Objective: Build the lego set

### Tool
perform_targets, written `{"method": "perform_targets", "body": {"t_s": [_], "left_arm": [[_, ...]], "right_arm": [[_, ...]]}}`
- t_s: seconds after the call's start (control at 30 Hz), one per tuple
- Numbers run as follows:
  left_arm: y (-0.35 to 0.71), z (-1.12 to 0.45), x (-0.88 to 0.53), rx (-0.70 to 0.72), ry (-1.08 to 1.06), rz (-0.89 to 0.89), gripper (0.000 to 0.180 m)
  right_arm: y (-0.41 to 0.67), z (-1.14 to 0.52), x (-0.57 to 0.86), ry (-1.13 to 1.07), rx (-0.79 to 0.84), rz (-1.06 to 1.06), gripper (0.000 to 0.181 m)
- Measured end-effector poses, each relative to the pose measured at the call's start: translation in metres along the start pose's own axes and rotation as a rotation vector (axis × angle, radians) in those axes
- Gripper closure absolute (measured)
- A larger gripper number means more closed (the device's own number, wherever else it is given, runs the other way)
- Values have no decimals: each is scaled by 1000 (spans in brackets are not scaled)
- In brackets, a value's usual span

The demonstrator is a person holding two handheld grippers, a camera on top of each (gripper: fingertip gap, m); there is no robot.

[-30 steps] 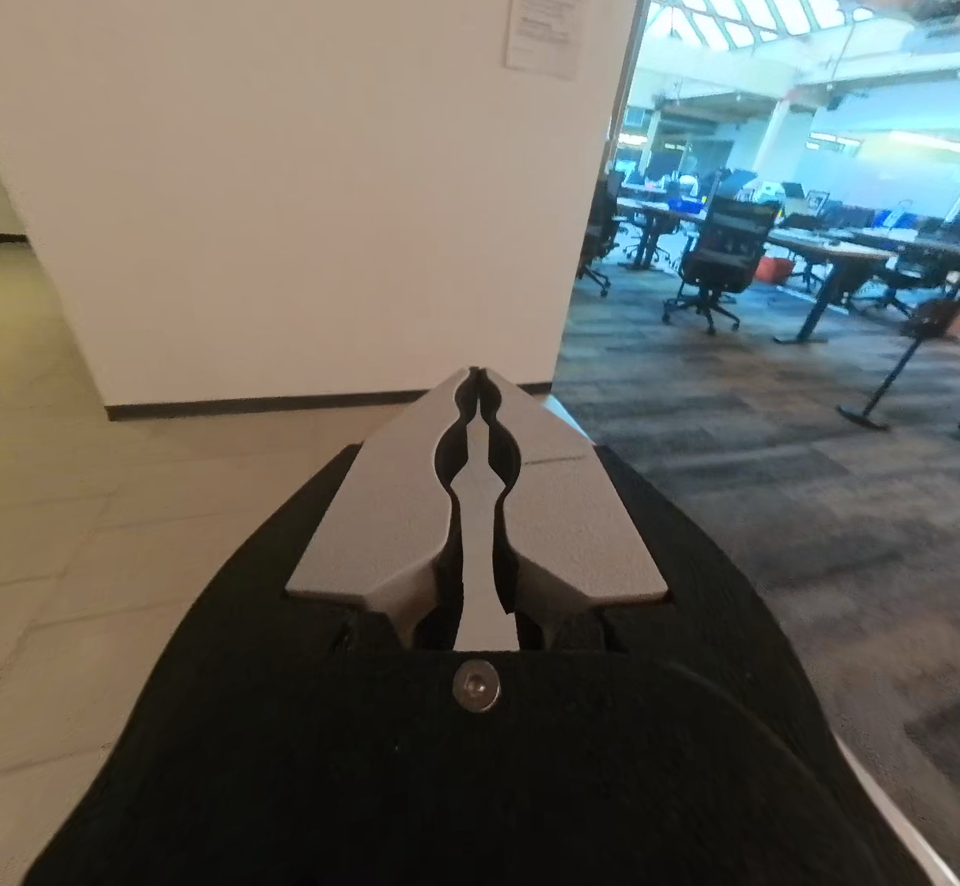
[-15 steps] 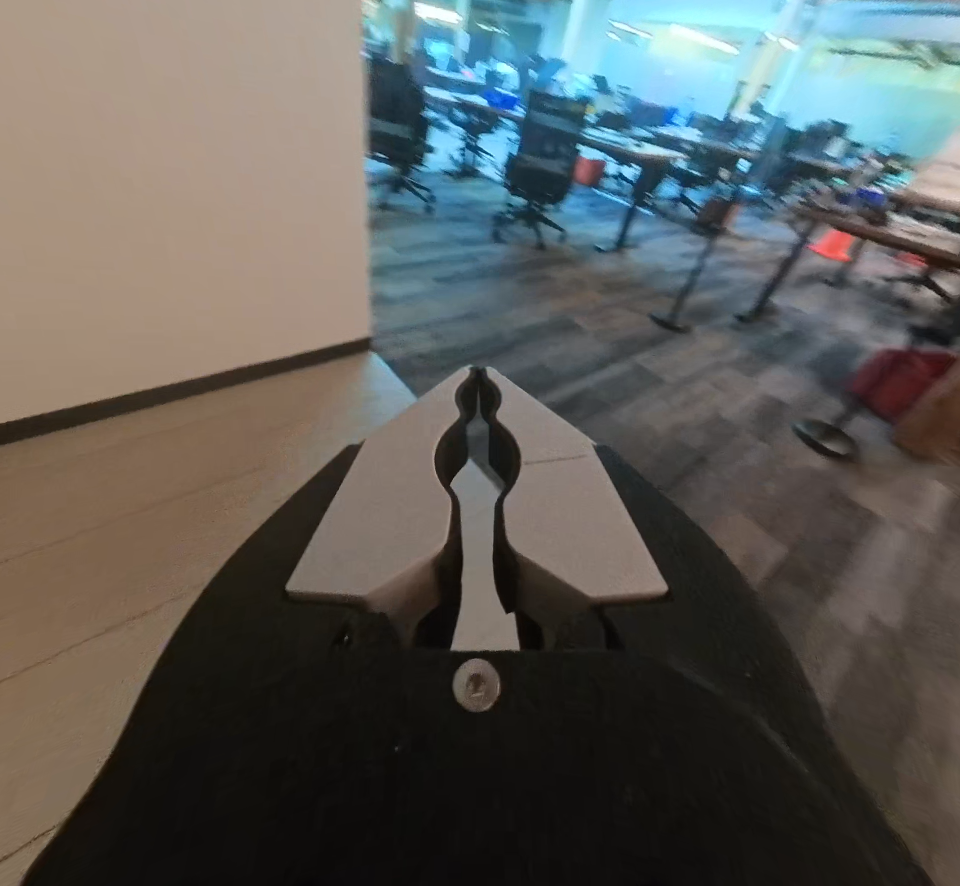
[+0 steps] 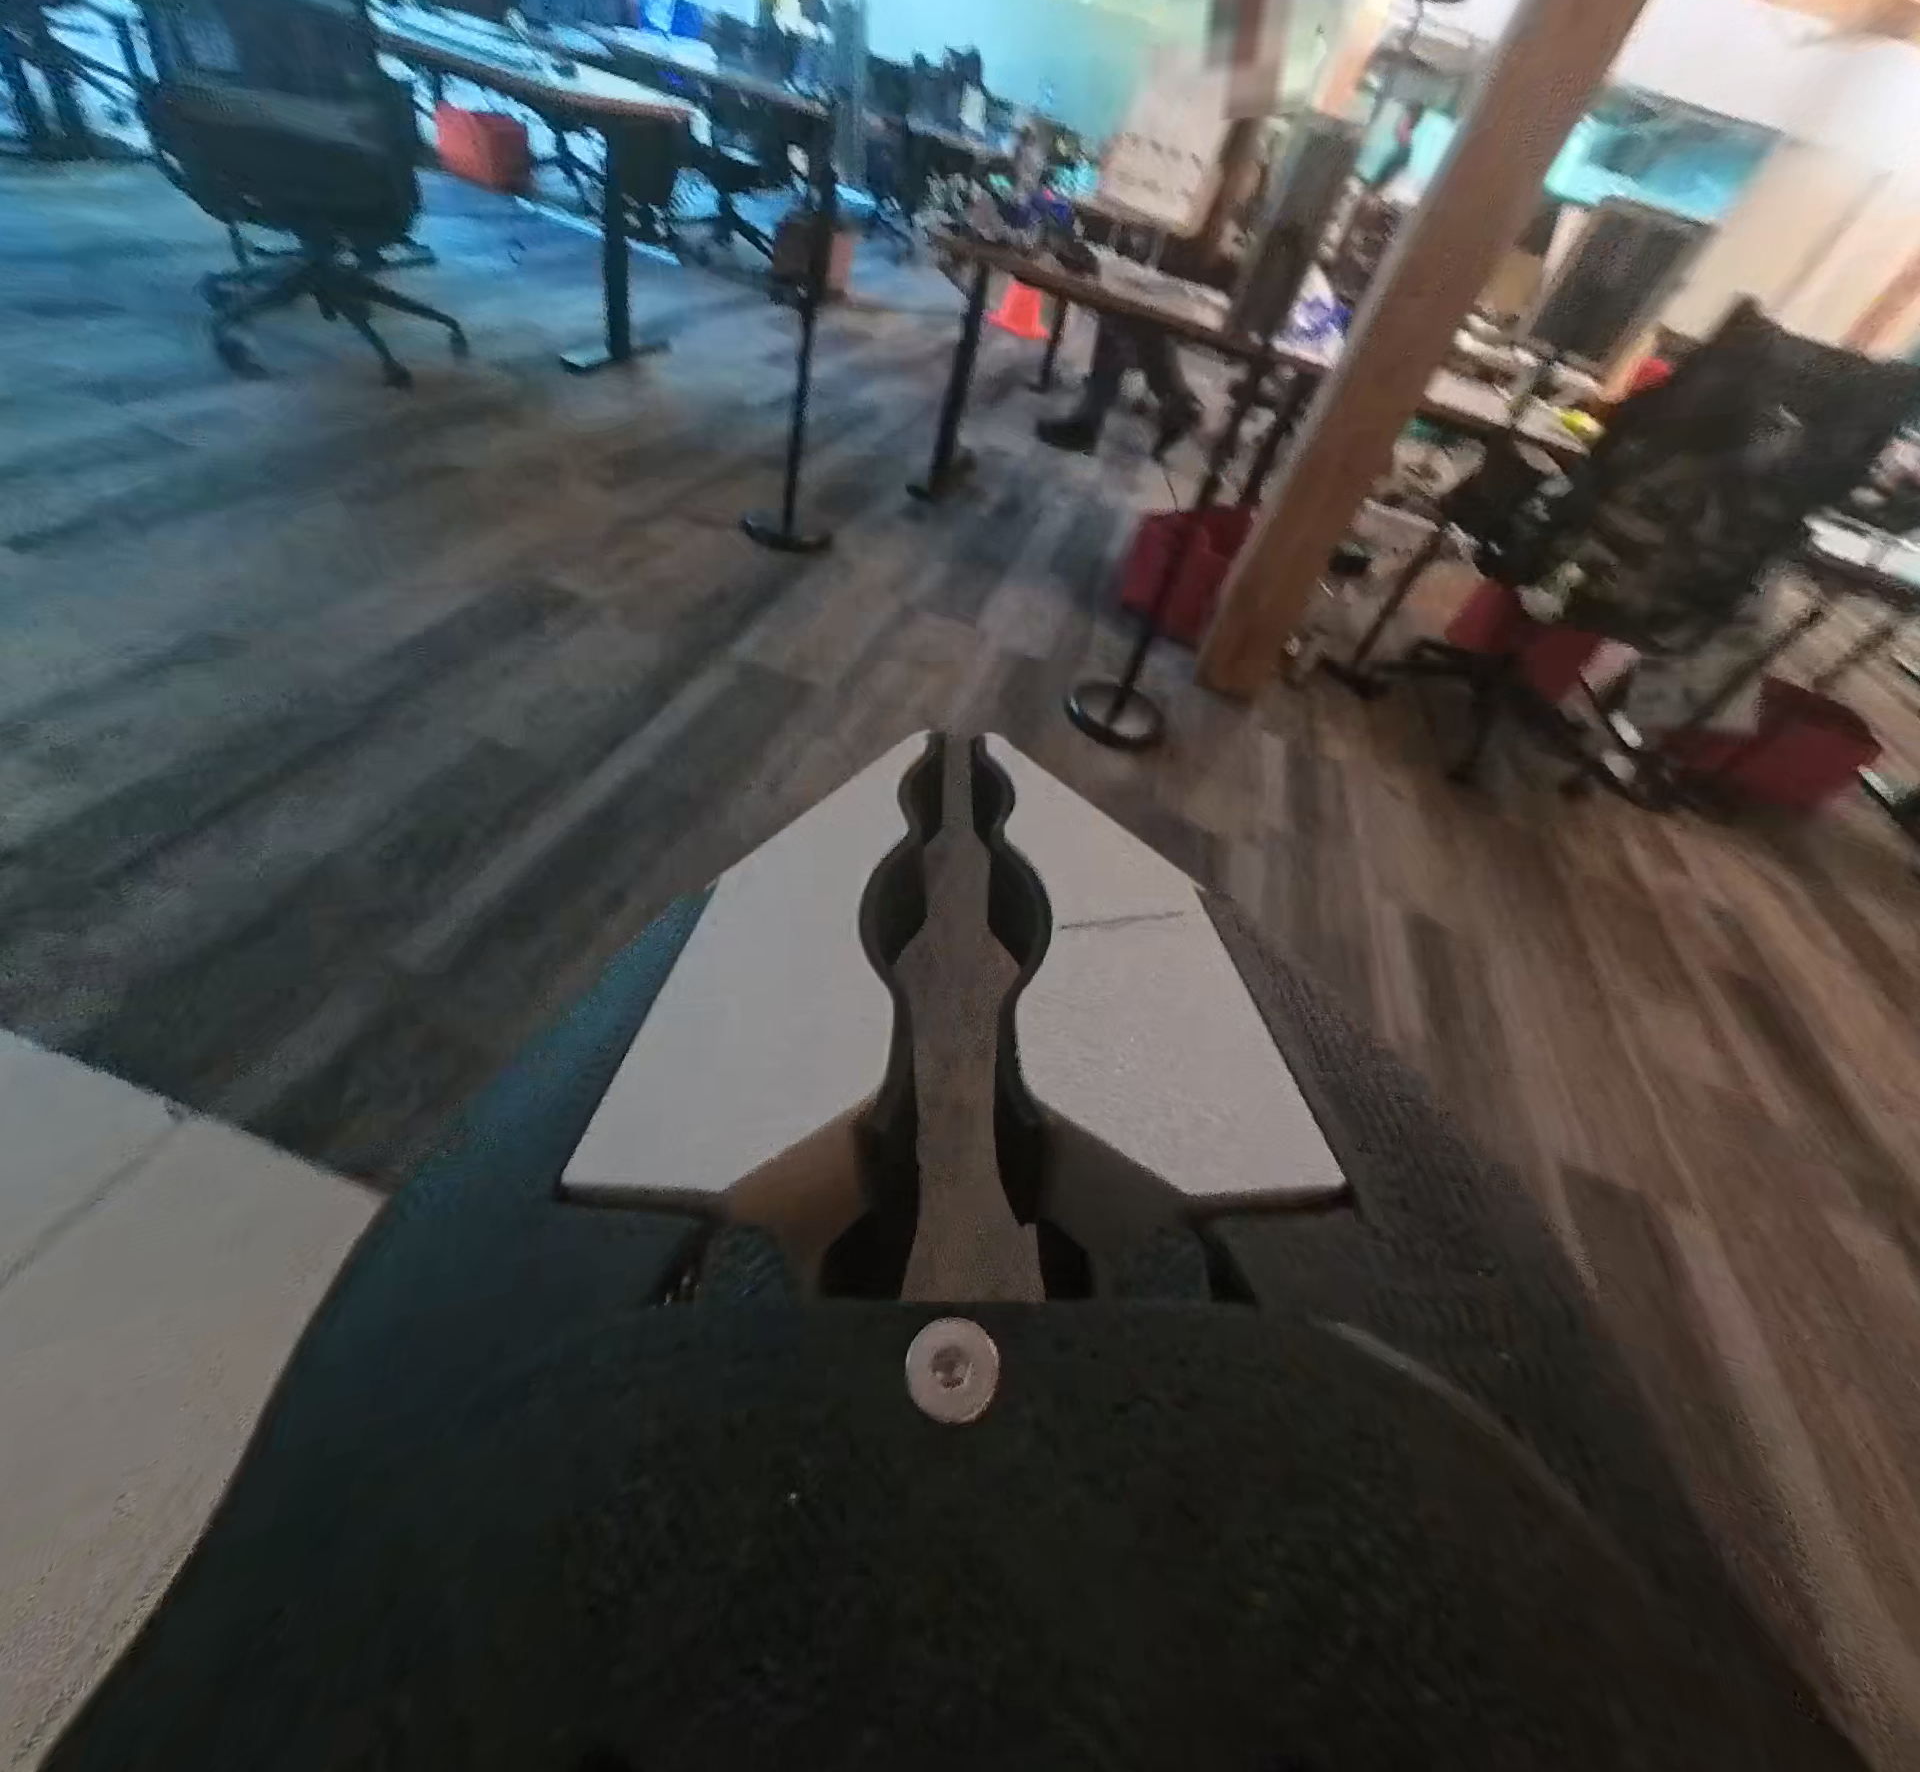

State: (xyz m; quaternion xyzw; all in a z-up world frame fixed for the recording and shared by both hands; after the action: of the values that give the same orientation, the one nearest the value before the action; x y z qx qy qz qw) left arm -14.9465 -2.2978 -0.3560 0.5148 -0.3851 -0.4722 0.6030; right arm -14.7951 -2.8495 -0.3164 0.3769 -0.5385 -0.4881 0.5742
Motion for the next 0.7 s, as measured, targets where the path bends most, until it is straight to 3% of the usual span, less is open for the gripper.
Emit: {"method": "perform_targets", "body": {"t_s": [0.2,0.37,0.47,0.53,0.7], "left_arm": [[19,-142,-69,-5,145,31,171],[13,-260,-128,-22,220,-73,179],[17,-339,-163,-89,262,-96,179],[32,-396,-179,-106,226,-82,175],[80,-544,-201,-34,127,-139,175]], "right_arm": [[64,-182,-138,181,53,-107,177],[102,-311,-267,279,127,-145,179],[117,-384,-331,291,69,-118,179],[140,-427,-369,341,38,-148,179],[205,-528,-450,376,210,-73,170]]}}
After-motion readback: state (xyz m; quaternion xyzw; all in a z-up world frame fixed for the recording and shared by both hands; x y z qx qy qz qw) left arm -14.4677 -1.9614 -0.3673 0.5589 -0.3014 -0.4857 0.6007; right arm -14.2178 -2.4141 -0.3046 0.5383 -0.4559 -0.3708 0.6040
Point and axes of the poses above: each gripper's, where its closed fingertips meet, z back along the fingers, y out of its top, x = y × z across the jaws, the point moved 9 cm from there along z, back along the fingers, and after that the axes turned 5 degrees about -y, right-handed, at the moved point
